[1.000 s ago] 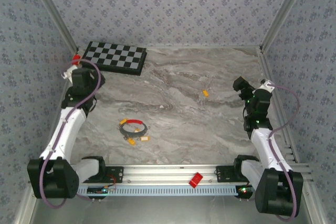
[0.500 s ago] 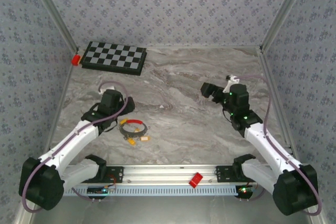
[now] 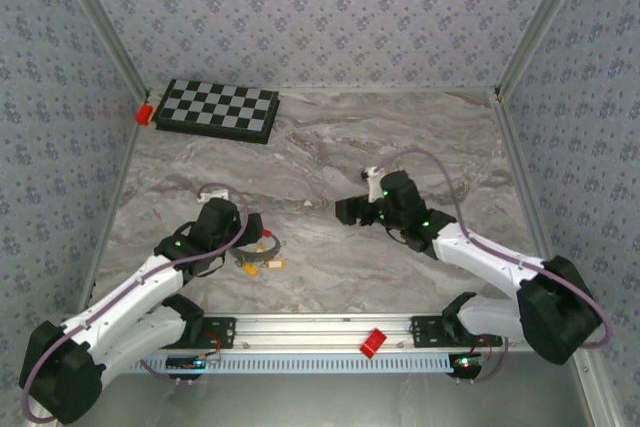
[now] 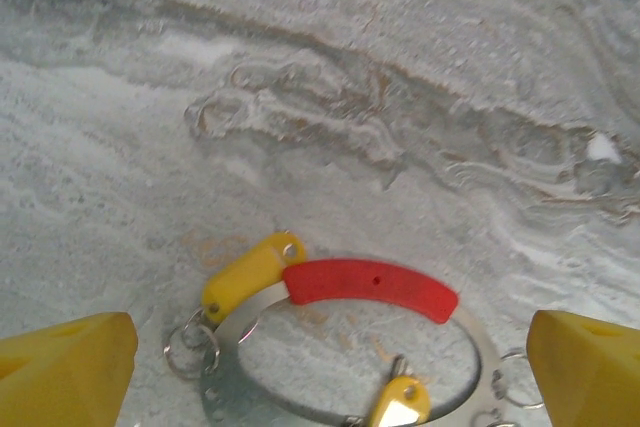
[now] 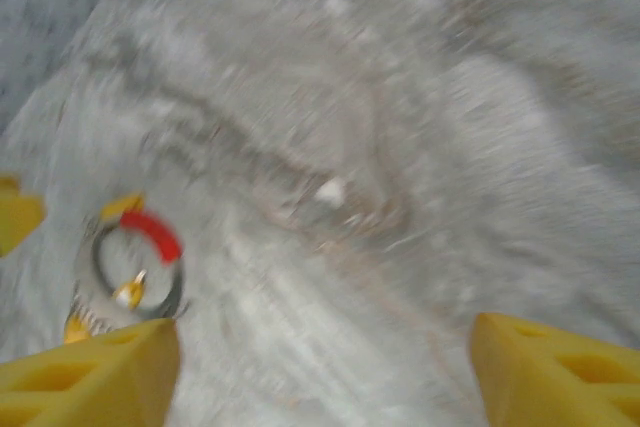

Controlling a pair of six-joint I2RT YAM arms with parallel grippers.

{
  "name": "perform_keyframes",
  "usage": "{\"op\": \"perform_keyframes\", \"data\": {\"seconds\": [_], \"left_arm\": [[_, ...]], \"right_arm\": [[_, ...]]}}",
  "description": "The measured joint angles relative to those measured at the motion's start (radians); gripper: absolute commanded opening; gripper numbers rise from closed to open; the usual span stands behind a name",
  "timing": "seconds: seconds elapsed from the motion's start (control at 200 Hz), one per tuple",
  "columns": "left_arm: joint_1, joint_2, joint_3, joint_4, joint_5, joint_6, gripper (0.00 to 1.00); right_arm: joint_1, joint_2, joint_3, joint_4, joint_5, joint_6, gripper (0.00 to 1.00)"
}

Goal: Put the keys on the keyring

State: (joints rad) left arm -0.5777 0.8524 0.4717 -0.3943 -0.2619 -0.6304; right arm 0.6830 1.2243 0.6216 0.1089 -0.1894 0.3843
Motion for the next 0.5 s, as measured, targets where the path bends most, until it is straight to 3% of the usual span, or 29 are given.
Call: {"op": "perform_keyframes", "data": {"seconds": [0.085,0.24,0.5], "left_arm": [[0.0,0.0,-0.006,-0.003,-0.007,-0.008,1.0],[-0.001,-0.013,-0.006,-0.007,-0.043,-0.011,1.0],[-0.005,-0.079,-0.015,-0.003,-0.072,-0.011,1.0]], "right_arm": [[0.089,0.057,0.005,0.016,-0.02,-0.022,0.53],[0.232,0.188,0.03,0.051,-0.047,-0.056,0.45],[0.306,0.423,0.164,0.109,-0.098,-0.055,0.39]]}}
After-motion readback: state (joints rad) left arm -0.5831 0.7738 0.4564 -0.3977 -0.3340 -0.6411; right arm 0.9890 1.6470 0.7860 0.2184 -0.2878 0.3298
